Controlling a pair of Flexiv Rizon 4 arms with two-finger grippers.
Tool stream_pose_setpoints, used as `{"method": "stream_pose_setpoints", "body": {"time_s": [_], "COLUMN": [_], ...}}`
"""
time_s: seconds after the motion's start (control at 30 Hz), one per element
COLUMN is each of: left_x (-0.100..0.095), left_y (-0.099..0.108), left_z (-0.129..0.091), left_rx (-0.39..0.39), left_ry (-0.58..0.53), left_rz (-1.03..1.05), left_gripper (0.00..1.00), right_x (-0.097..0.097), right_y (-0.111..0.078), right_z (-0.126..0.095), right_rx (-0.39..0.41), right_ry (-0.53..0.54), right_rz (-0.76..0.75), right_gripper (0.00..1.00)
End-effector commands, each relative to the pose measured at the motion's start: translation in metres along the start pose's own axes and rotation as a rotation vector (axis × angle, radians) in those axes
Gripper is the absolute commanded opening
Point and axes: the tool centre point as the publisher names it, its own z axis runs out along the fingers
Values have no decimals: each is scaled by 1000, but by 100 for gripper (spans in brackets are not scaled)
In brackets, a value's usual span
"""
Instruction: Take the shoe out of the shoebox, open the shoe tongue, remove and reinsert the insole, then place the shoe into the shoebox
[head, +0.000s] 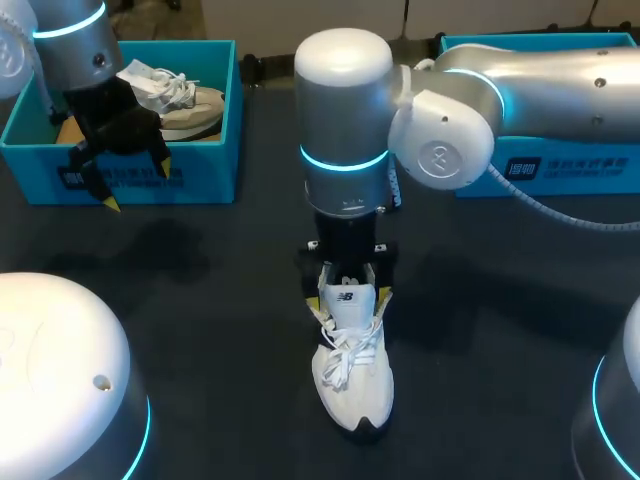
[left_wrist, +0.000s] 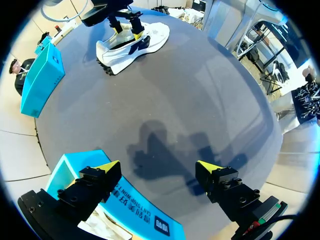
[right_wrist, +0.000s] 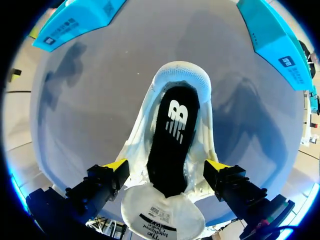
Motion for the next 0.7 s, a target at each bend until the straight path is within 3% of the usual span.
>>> {"method": "stream_pose_setpoints", "body": {"time_s": [0.03,0.7], "left_x": [0,0], "left_y": [0,0], "left_z": [0,0], "left_rx": [-3,-3], "left_ry": [2,2], "left_rz": [1,1], "left_gripper": [100,100], "right_x": [-3,-7], "right_y": [-7,-23], "right_z": [-1,-4], "right_rx": [-7,4], "right_ry": [6,2], "right_rz": [9,54], "right_gripper": [100,100]}}
